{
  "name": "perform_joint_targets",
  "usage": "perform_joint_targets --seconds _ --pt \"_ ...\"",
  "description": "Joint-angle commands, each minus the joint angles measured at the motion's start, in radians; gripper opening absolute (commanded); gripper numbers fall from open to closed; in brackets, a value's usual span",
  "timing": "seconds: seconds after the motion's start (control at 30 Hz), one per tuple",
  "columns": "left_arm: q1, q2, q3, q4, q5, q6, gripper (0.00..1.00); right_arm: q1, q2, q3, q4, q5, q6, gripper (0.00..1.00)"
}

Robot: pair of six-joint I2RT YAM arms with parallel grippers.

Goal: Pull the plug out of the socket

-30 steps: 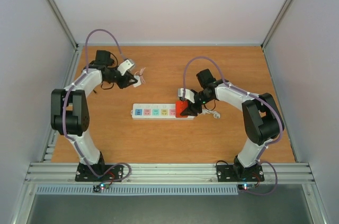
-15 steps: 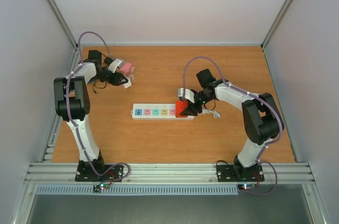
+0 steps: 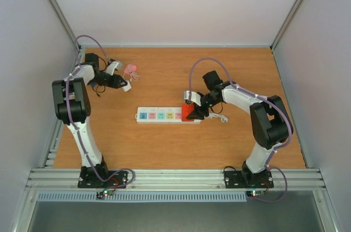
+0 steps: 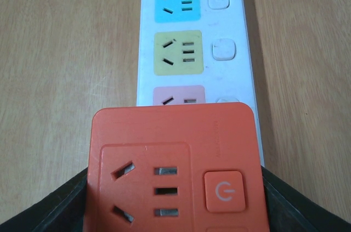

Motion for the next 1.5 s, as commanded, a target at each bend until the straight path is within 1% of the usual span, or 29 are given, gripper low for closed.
perform_joint_targets --seconds 0.0,0.1,0.23,0.37,0.47,0.67,0.77,0.9,1.0,1.1,1.37,1.47 --pt "0.005 -0.031 -0.055 -0.055 0.012 0.041 0.24 0.007 0.041 0.010 -0.001 0.055 0.004 0.37" --pt "0.004 -0.054 -0.087 -0.071 0.037 0.044 0.24 0.007 0.044 0.011 0.001 0.052 0.008 0.37" --pt "0.007 -0.064 -0.101 -0.118 0.109 0.062 0.24 0.007 0.043 0.011 0.002 0.050 0.009 0.38" --pt "0.001 -0.094 -0.102 -0.112 0.152 0.043 0.23 0.007 0.043 0.011 0.001 0.051 0.010 0.37" --pt "-0.017 -0.121 -0.101 -0.135 0.168 0.052 0.23 0.007 0.042 0.012 0.001 0.051 0.009 0.38" --pt "-0.084 -0.182 -0.097 -0.203 0.184 0.148 0.22 0.008 0.044 0.013 0.001 0.050 0.012 0.37" --pt "-0.094 -0.196 -0.082 -0.196 0.232 0.129 0.22 0.008 0.044 0.013 0.001 0.048 0.015 0.38" --pt "-0.099 -0.187 -0.052 -0.173 0.278 0.075 0.22 0.010 0.044 0.015 0.001 0.049 0.015 0.38" --pt "-0.097 -0.155 -0.039 -0.169 0.273 0.040 0.22 0.012 0.045 0.017 0.001 0.050 0.015 0.38" --pt "-0.096 -0.099 -0.021 -0.197 0.261 0.051 0.22 0.012 0.047 0.020 -0.001 0.050 0.015 0.38" --pt "-0.092 -0.055 -0.059 -0.169 0.242 0.063 0.22 0.013 0.044 0.017 -0.002 0.056 0.020 0.37" --pt "-0.071 -0.044 -0.074 -0.130 0.245 0.021 0.22 0.012 0.043 0.016 -0.001 0.056 0.023 0.38"
